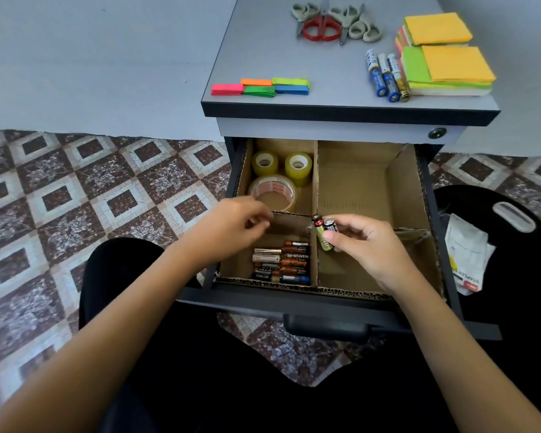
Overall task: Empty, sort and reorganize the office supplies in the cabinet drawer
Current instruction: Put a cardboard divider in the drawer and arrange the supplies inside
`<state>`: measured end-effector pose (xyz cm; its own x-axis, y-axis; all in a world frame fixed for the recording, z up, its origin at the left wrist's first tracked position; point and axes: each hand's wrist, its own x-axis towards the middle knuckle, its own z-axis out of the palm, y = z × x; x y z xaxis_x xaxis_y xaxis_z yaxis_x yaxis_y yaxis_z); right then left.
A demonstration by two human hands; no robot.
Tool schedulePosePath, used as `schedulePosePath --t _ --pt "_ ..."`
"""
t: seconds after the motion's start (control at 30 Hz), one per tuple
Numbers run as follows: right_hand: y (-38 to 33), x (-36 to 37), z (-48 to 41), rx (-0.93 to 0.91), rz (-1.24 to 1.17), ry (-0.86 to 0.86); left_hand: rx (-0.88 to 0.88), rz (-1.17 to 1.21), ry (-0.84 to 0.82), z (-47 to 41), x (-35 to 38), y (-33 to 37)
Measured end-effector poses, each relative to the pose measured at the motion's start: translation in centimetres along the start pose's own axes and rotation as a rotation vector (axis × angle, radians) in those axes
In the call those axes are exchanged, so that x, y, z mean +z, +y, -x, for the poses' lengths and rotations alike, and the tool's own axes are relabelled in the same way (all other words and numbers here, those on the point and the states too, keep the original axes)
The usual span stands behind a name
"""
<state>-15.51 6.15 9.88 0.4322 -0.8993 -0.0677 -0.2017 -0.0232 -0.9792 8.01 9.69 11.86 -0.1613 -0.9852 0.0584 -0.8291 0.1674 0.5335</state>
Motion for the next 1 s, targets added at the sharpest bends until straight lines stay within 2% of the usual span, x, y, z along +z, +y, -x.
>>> schedulePosePath --t 0.1,0.17,0.4,0.6,0.8,1.0 --pt "-1.6 0.8 -0.6 -0.051 0.137 -0.088 -0.064 -0.005 0.288 0.6 -0.3 -1.0" --pt "-2.6 1.8 -1.4 -0.074 0.235 -0.15 -0.178 0.002 0.35 0.2 0.3 -1.7" --pt "-2.2 6.1 -4.3 -0.132 0.766 -0.336 -0.428 0.188 0.286 -1.8 2.6 -3.3" --pt "-1.0 8.1 -5.5 -0.207 1.136 -0.387 -0.441 0.242 0.25 -1.3 2.7 -3.9" --pt "-0.3 8.5 -5.8 -0.192 1.256 -0.373 -0.436 0.273 0.262 -1.2 2.5 -3.5" --pt "-0.1 8.4 -5.7 -0.141 1.201 -0.367 -0.433 0.294 0.264 -1.1 2.6 -3.5"
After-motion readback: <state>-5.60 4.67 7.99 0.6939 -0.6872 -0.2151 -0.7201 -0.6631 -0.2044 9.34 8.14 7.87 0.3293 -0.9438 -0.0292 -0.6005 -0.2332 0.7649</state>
